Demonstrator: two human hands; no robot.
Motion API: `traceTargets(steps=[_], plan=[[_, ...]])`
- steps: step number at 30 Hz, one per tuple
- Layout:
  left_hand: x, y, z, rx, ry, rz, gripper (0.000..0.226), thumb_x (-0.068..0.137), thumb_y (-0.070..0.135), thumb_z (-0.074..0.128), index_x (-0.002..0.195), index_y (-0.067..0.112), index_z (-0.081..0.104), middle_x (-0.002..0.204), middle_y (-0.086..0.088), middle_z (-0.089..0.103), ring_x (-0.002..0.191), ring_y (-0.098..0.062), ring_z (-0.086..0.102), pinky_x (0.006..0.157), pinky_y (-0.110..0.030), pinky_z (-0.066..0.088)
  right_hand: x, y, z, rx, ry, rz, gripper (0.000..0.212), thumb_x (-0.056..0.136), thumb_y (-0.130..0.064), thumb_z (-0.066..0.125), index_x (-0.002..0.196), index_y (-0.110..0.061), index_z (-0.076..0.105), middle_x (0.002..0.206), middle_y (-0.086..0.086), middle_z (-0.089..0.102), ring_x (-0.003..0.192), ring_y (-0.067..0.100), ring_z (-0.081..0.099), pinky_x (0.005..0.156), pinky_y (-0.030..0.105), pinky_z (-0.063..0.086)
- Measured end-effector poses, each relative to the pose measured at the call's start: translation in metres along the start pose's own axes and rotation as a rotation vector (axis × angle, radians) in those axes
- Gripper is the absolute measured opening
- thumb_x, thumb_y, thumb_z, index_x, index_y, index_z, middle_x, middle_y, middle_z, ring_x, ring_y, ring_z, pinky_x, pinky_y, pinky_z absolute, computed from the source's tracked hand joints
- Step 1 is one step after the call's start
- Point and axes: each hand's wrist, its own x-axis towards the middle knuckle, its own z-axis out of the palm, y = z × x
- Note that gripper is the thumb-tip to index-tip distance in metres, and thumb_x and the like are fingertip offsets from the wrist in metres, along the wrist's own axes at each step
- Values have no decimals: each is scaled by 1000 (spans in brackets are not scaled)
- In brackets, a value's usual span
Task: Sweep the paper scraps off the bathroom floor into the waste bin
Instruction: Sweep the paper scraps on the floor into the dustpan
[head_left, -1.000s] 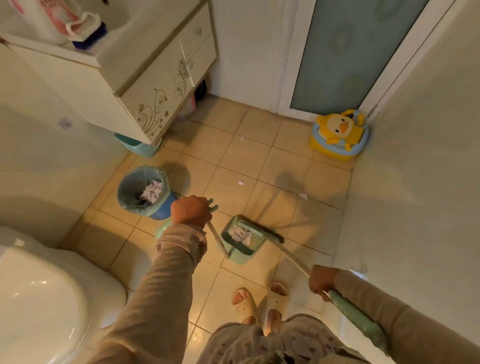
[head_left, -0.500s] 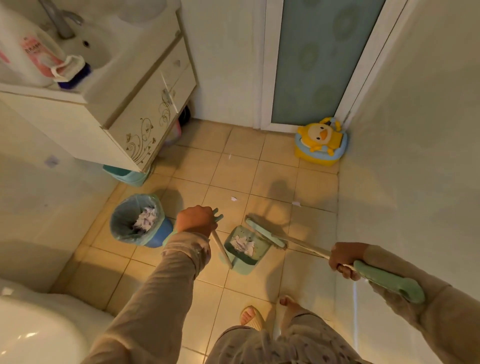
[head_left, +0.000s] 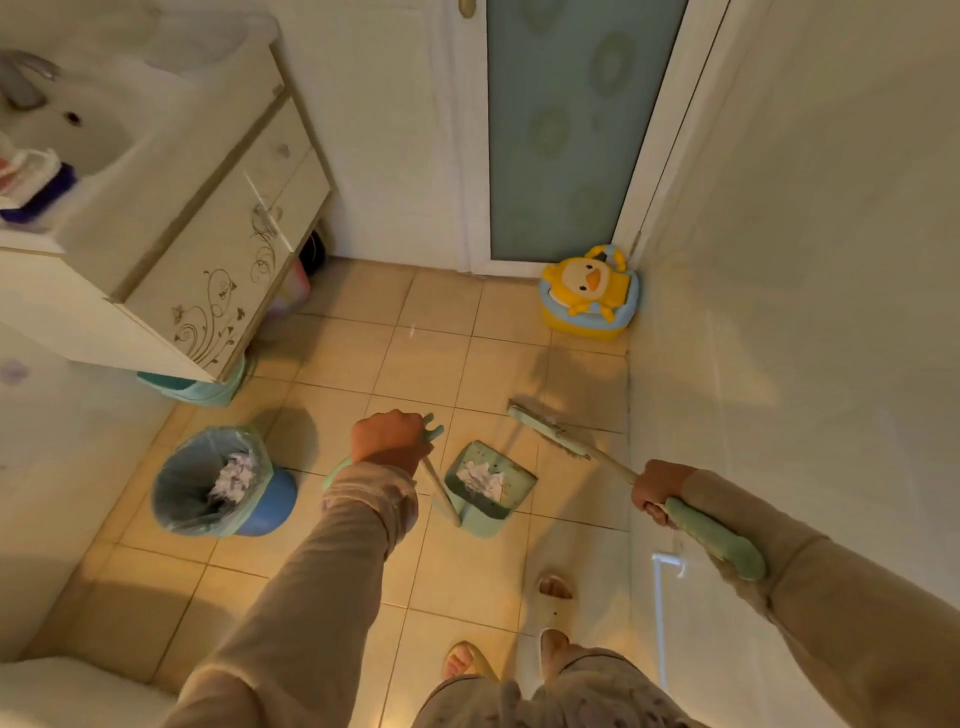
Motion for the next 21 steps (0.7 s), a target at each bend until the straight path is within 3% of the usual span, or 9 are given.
traceTargets(steps=[4,7,9,12,14,16,18,19,21], plan=[[19,22,-9,-9,-17,-19,32,93,39,51,113,16,61,110,-4,67,102,-22,63,85,-30,49,14,-4,-38,-15,77,-19,39,85,-2,40,47,-7,39,16,-3,38,22,10,40,42,18,33],[30,35,-14,5,-11,-6,32,93,37,52,114,16,61,111,-5,68,103,-23,63,87,-31,49,24,-8,-56,47,157,-74,38,87,-2,41,50,-8,43,15,-3,38,40,13,43,42,18,34],[35,41,-18,10,-17,0,31,93,36,51,115,16,61,112,-5,68,104,-24,63,88,-31,49,34,-3,-64,130,23,-128,32,87,1,42,57,-9,45,18,-5,43,40,10,48,39,14,37],[43,43,-20,9,-38,-14,31,93,35,51,116,16,61,113,-5,67,104,-23,63,87,-31,49,45,-6,-71,398,-13,-220,27,87,5,42,66,-11,45,25,-7,50,30,4,50,36,9,39],[49,41,-20,8,-42,-22,31,93,35,51,116,16,60,113,-4,67,105,-23,64,86,-31,49,47,-19,-65,166,-42,-78,33,91,-2,40,59,-10,42,17,-6,42,43,9,46,43,15,36],[55,41,-20,10,-36,-12,31,93,34,52,117,15,60,114,-4,68,105,-23,64,86,-30,49,55,-32,-60,42,61,-94,41,94,-8,35,54,-10,38,19,-4,41,49,11,36,46,16,29],[59,42,-19,9,-22,5,30,95,32,50,117,14,61,114,-5,68,105,-25,64,86,-30,49,57,-31,-50,-1,-51,-64,40,94,-7,35,54,-10,38,21,-4,42,47,10,38,45,15,31],[60,43,-17,10,-12,11,30,96,31,48,117,14,61,113,-6,68,105,-26,65,86,-30,49,53,-25,-44,48,-131,-97,35,91,-3,38,57,-10,40,20,-5,43,42,9,44,41,14,34],[62,43,-15,8,0,23,29,97,28,46,116,12,62,112,-7,69,104,-26,65,85,-30,50,43,-21,-34,299,-129,-149,27,86,4,43,62,-9,45,27,-6,49,30,2,48,35,10,38]])
